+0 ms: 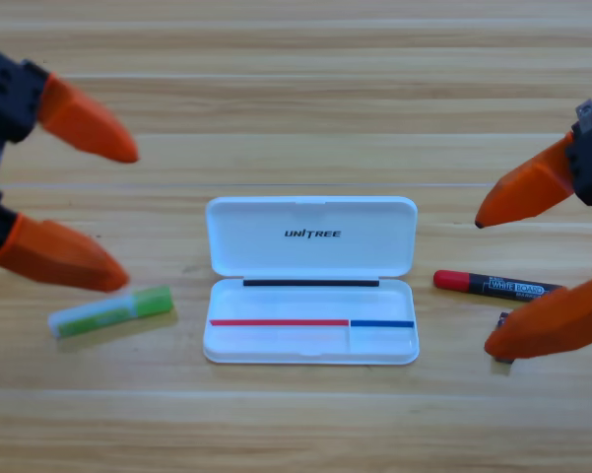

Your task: Clean up eraser and pencils

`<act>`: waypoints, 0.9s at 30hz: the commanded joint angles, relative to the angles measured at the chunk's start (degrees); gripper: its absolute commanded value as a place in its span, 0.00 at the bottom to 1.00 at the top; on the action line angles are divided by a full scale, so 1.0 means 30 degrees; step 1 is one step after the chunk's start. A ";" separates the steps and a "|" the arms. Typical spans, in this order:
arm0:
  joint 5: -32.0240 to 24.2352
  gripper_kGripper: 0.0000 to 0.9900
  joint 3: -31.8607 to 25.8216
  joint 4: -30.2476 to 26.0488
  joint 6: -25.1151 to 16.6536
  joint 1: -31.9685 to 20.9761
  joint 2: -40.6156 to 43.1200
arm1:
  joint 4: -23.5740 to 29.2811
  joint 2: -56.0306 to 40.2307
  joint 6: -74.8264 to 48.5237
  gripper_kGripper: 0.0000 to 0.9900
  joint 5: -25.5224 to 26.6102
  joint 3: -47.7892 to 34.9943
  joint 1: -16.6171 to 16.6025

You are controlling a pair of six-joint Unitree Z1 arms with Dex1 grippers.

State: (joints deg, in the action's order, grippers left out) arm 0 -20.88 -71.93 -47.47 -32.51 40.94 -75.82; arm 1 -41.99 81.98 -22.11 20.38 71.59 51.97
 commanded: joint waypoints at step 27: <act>0.7194 1.00 -0.6171 -0.7965 -0.1730 -0.1841 -1.0586 | -0.6978 0.7624 2.1462 1.00 -0.7234 0.3674 -0.3318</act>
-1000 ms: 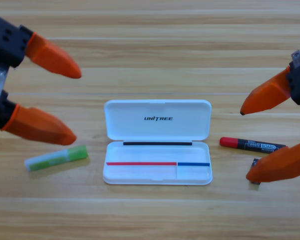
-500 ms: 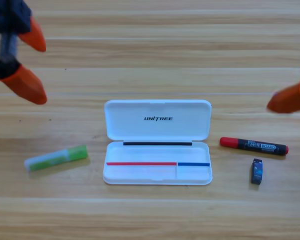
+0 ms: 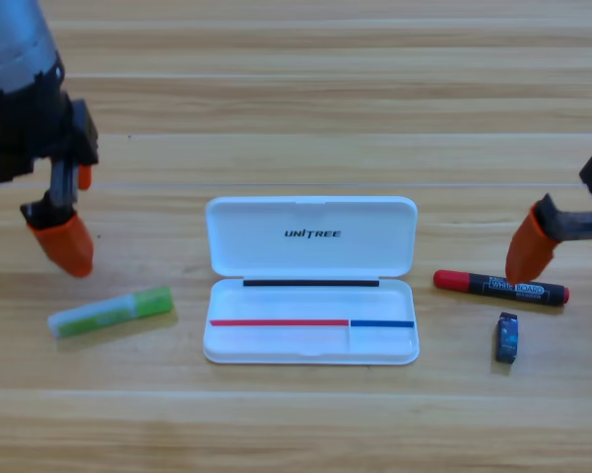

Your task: Clean up eraser and pencils

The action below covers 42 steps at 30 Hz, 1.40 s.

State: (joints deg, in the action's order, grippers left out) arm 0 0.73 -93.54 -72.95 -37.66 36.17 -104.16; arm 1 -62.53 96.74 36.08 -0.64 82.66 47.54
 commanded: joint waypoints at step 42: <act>0.1106 1.00 0.6718 0.8202 -0.0016 -0.1129 -0.4361 | 0.4965 0.8037 0.5785 0.90 0.0301 -0.2211 -0.2517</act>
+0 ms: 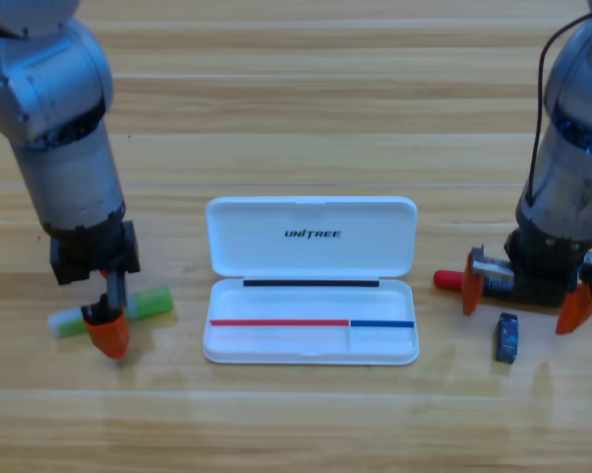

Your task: Clean up eraser and pencils

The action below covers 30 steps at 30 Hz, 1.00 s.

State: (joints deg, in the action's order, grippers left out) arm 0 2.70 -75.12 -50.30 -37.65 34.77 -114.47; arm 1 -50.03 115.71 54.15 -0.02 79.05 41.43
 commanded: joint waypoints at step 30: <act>0.0889 0.99 0.1220 0.1385 0.0217 -0.0927 -0.0779 | -0.3656 -0.0015 -1.0580 0.00 0.0709 0.2448 0.0281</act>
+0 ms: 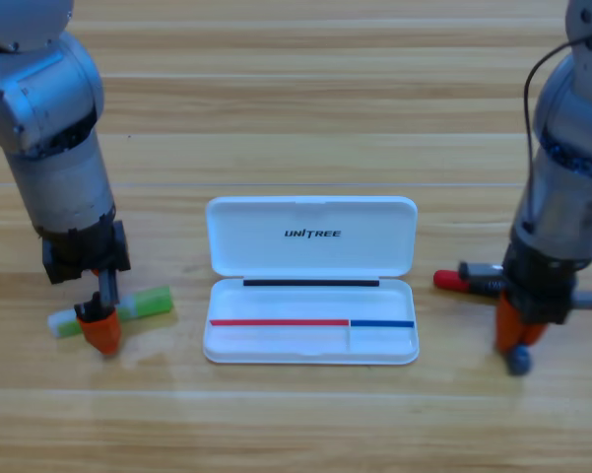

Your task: Clean up eraser and pencils

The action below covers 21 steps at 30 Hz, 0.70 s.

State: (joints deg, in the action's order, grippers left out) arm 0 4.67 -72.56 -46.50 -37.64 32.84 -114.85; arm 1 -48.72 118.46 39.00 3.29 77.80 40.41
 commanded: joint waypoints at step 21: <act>-0.0414 0.70 0.0806 0.0792 0.0153 -0.0283 -0.1589 | -0.8662 0.2905 -2.5658 0.00 0.0135 1.0923 0.4520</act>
State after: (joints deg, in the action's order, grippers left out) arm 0 4.97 -71.10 -45.31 -37.37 32.71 -116.33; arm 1 -75.55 120.25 -36.32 2.87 108.45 51.31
